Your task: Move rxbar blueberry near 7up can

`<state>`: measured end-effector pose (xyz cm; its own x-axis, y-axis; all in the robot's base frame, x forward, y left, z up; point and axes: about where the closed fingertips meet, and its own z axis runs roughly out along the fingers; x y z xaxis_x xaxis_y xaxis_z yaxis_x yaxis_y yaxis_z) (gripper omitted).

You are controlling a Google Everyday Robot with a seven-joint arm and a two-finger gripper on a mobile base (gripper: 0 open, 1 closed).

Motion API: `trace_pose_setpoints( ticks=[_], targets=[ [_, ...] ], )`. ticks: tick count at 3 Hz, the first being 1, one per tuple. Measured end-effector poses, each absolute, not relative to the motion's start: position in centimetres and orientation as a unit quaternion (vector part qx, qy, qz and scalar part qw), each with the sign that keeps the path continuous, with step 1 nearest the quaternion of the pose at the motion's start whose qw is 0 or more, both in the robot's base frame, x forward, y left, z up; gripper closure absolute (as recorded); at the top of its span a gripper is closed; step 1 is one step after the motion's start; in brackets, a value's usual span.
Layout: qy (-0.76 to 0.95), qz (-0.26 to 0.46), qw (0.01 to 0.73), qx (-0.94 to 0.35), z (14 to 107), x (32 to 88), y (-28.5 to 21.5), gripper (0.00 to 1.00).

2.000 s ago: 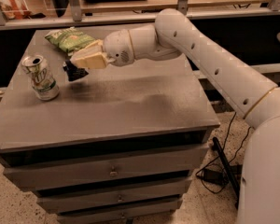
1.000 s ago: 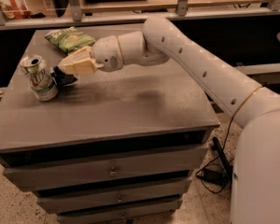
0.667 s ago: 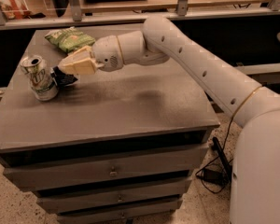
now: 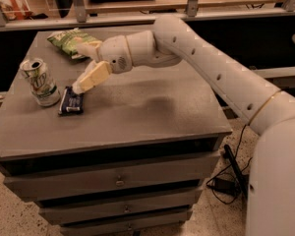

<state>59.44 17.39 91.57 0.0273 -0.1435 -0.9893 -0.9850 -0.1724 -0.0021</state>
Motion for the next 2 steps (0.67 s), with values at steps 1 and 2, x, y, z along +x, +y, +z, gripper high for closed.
trace_pose_setpoints(
  ticks=[1,2],
  targets=[
    [0.509,0.461,0.453,-0.569,92.8,61.4,14.0,0.00],
    [0.547,0.385,0.499,-0.551,94.7,64.1,8.4,0.00]
  ],
)
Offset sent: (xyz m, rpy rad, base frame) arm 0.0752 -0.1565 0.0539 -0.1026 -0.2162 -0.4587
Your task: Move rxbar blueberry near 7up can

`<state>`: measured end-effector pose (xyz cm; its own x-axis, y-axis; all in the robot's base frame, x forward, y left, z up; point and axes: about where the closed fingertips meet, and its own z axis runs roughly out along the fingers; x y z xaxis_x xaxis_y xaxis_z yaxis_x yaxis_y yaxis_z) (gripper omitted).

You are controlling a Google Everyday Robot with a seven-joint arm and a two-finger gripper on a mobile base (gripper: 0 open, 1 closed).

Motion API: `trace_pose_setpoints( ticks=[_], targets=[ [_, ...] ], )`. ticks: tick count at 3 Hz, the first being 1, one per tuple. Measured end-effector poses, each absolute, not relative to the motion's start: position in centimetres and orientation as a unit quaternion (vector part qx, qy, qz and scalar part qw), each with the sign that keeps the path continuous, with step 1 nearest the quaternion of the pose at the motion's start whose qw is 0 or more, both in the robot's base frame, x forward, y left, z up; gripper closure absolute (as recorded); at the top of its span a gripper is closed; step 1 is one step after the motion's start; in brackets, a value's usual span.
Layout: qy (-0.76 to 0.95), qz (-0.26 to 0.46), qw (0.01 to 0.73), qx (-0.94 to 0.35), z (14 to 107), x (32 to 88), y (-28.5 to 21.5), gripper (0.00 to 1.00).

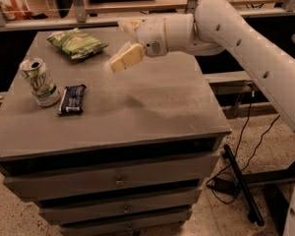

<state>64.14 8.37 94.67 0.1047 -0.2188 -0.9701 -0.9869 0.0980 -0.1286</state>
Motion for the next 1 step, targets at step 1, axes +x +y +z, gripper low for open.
trace_pose_setpoints(
  ticks=[1],
  targets=[
    [0.547,0.385,0.499,-0.551,94.66,64.13,8.38,0.00]
  ],
)
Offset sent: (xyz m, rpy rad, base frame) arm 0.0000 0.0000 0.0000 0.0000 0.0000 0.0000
